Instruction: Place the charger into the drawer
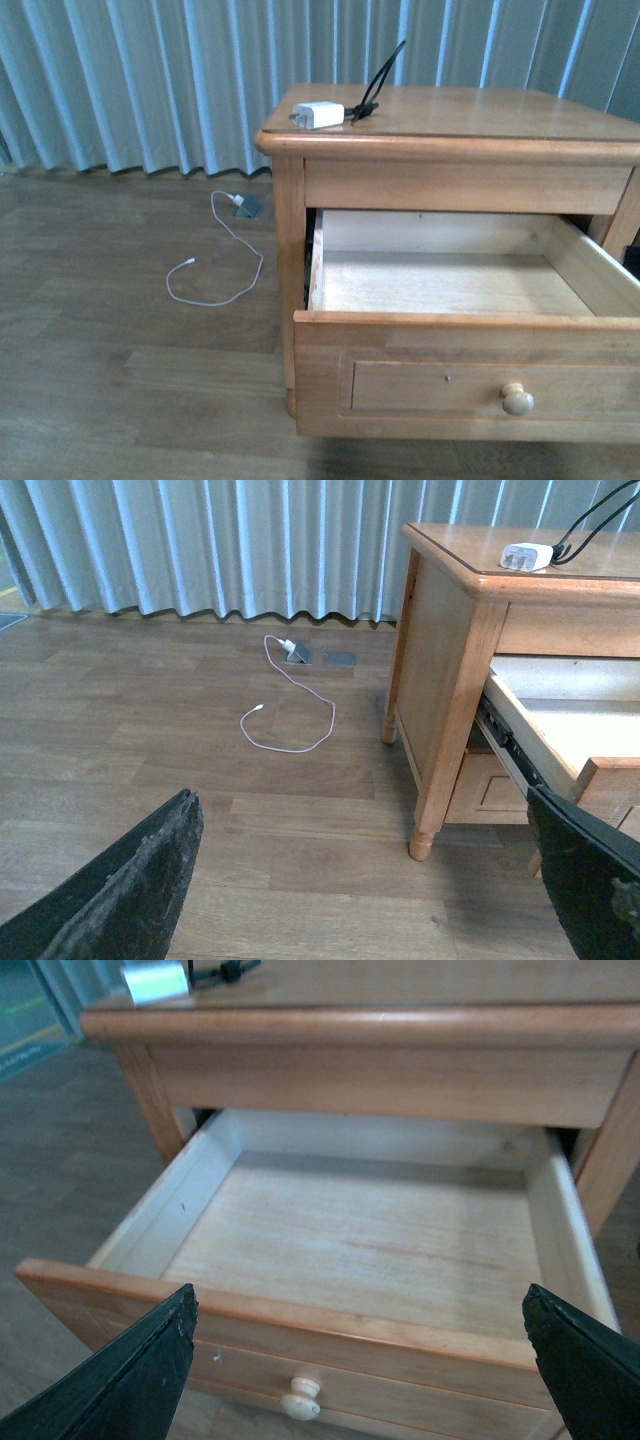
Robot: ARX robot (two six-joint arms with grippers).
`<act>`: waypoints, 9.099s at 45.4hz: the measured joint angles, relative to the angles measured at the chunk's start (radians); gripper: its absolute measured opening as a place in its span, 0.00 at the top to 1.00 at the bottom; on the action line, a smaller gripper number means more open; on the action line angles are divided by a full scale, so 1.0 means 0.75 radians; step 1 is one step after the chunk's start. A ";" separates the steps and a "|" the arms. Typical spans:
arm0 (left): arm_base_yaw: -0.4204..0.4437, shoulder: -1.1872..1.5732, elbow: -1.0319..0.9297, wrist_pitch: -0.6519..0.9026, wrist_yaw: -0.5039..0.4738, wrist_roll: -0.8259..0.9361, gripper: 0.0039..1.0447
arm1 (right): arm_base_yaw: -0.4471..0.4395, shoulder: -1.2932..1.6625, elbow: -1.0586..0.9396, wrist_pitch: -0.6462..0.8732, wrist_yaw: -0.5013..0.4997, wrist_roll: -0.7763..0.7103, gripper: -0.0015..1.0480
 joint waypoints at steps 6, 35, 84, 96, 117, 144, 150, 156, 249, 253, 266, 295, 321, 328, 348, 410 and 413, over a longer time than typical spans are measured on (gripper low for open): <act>0.000 0.000 0.001 0.000 0.000 0.001 0.06 | -0.075 -0.297 -0.050 -0.162 -0.042 0.030 0.08; 0.000 0.000 0.000 0.000 -0.001 0.001 0.06 | -0.185 -0.769 -0.280 -0.246 0.182 -0.013 0.42; -0.234 1.046 0.404 0.568 -0.482 -0.143 0.06 | -0.017 -0.998 -0.360 -0.383 0.342 -0.038 0.08; -0.249 1.745 0.948 0.720 -0.211 0.167 0.06 | -0.017 -0.998 -0.360 -0.383 0.342 -0.038 0.08; -0.332 2.589 1.759 0.830 0.070 0.260 0.06 | -0.016 -0.998 -0.360 -0.383 0.342 -0.038 0.08; -0.420 3.087 2.280 0.821 0.082 0.174 0.06 | -0.016 -0.998 -0.360 -0.383 0.342 -0.038 0.08; -0.420 3.150 2.372 0.775 0.111 0.159 0.06 | -0.016 -0.998 -0.360 -0.383 0.342 -0.038 0.08; -0.423 3.171 2.421 0.719 0.158 0.141 0.08 | -0.016 -0.998 -0.360 -0.383 0.342 -0.038 0.08; -0.674 2.761 1.757 0.736 -0.072 0.320 0.06 | -0.016 -0.998 -0.360 -0.383 0.342 -0.038 0.08; -0.639 2.628 1.685 0.752 -0.163 0.319 0.06 | -0.016 -0.998 -0.360 -0.383 0.342 -0.038 0.08; -0.459 1.982 1.206 0.814 -0.333 0.334 0.06 | -0.016 -0.998 -0.360 -0.383 0.342 -0.038 0.08; -0.361 0.666 0.417 0.248 -0.817 0.086 0.06 | -0.016 -0.998 -0.360 -0.383 0.341 -0.038 0.08; -0.004 0.422 0.173 0.233 -0.008 0.008 0.86 | -0.015 -0.998 -0.360 -0.383 0.342 -0.038 0.08; -0.002 0.373 0.127 0.233 -0.002 0.004 0.96 | -0.015 -0.998 -0.360 -0.383 0.343 -0.038 0.08; -0.001 0.155 0.052 0.063 -0.002 0.004 0.96 | -0.015 -0.998 -0.360 -0.383 0.342 -0.038 0.08; -0.001 0.005 0.001 0.006 -0.001 0.003 0.06 | 0.042 0.002 -0.034 -0.368 0.130 -0.123 0.08; -0.001 0.005 0.001 0.006 -0.001 0.003 0.06 | 0.052 0.195 0.036 -0.287 0.141 -0.108 0.08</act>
